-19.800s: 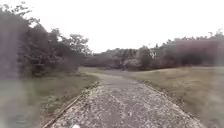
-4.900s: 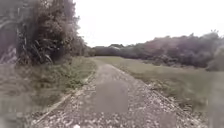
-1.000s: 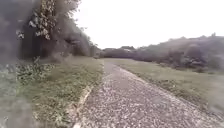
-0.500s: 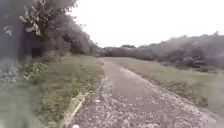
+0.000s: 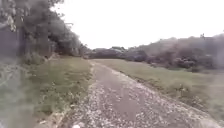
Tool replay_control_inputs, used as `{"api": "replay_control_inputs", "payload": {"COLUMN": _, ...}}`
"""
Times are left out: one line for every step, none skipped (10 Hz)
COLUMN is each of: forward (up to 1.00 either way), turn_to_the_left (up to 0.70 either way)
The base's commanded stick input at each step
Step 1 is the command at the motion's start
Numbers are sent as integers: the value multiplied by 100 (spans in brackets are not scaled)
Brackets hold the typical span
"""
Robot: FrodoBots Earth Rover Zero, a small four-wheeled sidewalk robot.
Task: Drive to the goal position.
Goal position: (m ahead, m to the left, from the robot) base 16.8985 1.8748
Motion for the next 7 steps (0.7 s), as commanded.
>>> {"api": "replay_control_inputs", "payload": {"forward": 100, "turn_to_the_left": 0}}
{"api": "replay_control_inputs", "payload": {"forward": 100, "turn_to_the_left": 0}}
{"api": "replay_control_inputs", "payload": {"forward": 100, "turn_to_the_left": 0}}
{"api": "replay_control_inputs", "payload": {"forward": 100, "turn_to_the_left": 0}}
{"api": "replay_control_inputs", "payload": {"forward": 100, "turn_to_the_left": 0}}
{"api": "replay_control_inputs", "payload": {"forward": 100, "turn_to_the_left": 0}}
{"api": "replay_control_inputs", "payload": {"forward": 100, "turn_to_the_left": 0}}
